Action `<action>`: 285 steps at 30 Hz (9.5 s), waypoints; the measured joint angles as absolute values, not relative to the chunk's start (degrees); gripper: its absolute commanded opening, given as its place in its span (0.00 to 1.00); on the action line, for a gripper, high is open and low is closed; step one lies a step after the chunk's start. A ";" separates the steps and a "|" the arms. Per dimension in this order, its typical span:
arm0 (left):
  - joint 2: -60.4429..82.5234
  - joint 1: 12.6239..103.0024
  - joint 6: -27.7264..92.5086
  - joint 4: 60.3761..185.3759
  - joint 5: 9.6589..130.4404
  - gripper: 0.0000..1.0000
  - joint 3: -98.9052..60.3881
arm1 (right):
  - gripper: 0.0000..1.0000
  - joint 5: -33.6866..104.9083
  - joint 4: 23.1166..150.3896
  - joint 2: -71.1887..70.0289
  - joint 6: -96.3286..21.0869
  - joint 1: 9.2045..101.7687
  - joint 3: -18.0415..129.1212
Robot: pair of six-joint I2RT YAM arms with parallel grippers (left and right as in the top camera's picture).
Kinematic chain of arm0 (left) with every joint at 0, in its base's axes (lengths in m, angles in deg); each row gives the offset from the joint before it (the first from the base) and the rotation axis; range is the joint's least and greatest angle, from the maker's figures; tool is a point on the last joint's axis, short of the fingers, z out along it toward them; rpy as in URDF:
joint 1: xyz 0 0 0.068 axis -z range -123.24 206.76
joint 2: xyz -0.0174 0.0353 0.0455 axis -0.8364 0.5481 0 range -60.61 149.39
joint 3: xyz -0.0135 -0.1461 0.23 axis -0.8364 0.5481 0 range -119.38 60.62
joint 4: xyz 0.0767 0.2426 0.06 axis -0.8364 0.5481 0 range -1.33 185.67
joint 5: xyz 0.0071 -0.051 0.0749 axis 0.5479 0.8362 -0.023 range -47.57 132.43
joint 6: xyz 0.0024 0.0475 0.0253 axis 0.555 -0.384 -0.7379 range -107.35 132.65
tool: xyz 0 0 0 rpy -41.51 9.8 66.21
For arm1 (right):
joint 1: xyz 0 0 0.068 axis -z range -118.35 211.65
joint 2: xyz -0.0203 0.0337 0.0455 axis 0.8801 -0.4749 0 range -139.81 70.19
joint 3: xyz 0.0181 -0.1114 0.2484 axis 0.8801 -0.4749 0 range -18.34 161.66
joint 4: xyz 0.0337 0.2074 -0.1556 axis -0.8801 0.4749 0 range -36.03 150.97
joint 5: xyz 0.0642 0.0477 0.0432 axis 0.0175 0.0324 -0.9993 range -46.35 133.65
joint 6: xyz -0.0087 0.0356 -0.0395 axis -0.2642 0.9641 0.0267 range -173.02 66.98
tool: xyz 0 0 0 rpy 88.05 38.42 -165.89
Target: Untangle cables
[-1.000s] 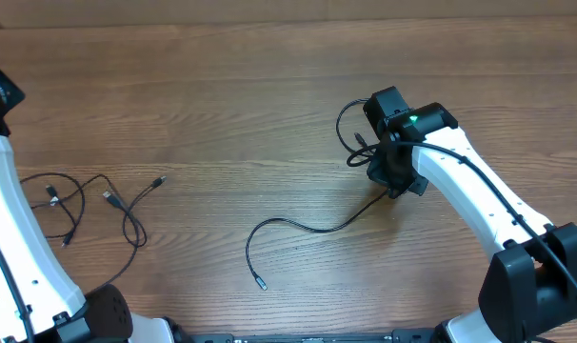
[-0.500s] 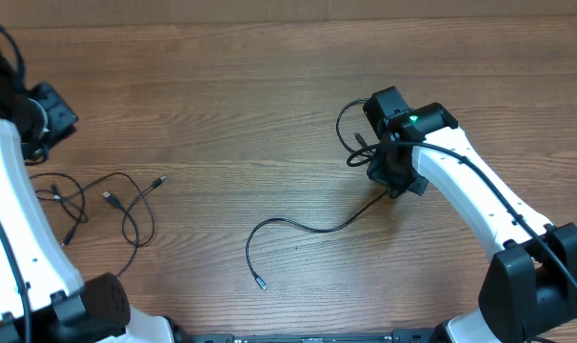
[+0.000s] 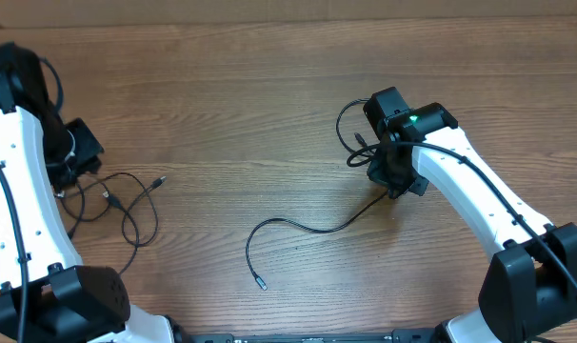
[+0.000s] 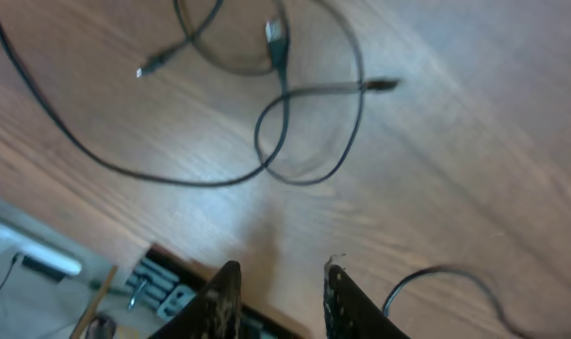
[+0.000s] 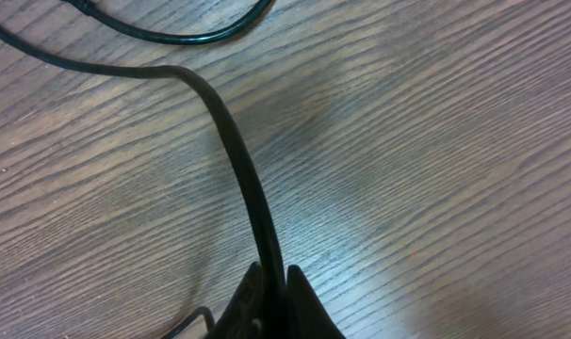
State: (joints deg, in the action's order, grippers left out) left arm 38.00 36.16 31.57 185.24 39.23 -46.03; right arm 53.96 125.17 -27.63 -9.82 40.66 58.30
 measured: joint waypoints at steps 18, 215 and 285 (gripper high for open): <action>23.07 50.11 33.76 150.65 38.73 0.54 -8.53 | 0.05 53.94 125.06 -27.63 -9.82 40.66 58.30; 20.30 55.27 34.96 159.69 10.21 0.04 -54.51 | 0.80 37.87 120.55 -27.72 -21.75 61.44 49.37; 33.80 33.76 34.59 178.56 39.89 1.00 -54.51 | 0.81 37.87 120.53 -27.72 -21.75 61.46 49.37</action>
